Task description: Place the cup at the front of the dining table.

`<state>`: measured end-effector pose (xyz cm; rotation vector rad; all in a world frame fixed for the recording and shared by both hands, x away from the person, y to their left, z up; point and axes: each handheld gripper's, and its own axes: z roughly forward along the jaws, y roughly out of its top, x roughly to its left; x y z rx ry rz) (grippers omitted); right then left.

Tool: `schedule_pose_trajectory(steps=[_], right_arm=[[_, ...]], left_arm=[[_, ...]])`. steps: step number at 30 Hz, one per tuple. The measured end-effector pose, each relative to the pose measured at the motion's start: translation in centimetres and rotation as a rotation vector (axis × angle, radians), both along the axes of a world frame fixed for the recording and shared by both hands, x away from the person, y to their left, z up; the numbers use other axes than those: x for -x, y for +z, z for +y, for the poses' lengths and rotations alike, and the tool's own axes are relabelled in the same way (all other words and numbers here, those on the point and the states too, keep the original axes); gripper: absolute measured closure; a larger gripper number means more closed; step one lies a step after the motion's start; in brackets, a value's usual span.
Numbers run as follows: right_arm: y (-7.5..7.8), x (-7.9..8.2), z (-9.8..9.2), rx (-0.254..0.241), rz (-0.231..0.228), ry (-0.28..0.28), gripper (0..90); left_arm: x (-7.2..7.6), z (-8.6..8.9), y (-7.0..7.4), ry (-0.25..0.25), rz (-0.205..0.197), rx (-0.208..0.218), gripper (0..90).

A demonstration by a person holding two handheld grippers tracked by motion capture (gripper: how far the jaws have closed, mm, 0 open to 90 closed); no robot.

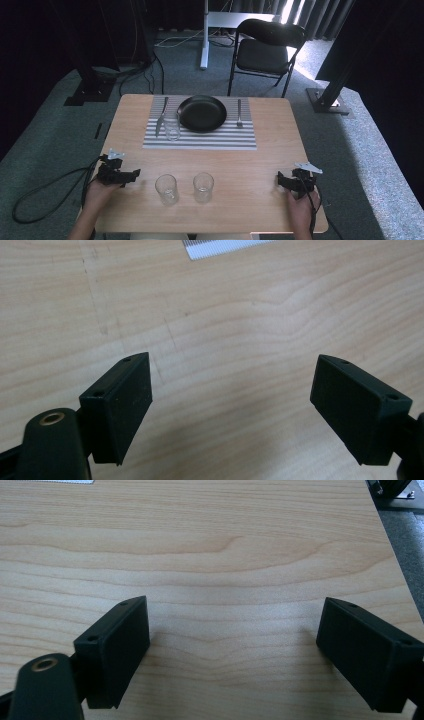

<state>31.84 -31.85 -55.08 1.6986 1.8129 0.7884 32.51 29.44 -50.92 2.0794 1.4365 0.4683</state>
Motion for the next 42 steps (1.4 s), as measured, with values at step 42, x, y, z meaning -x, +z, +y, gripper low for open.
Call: schedule_pose_trajectory(steps=[42], right_arm=[[0.0,0.0,0.0,-0.001,0.001,-0.001,13.2]], left_arm=[[7.1,3.8,-2.5,0.174,-0.083,0.011,17.6]])
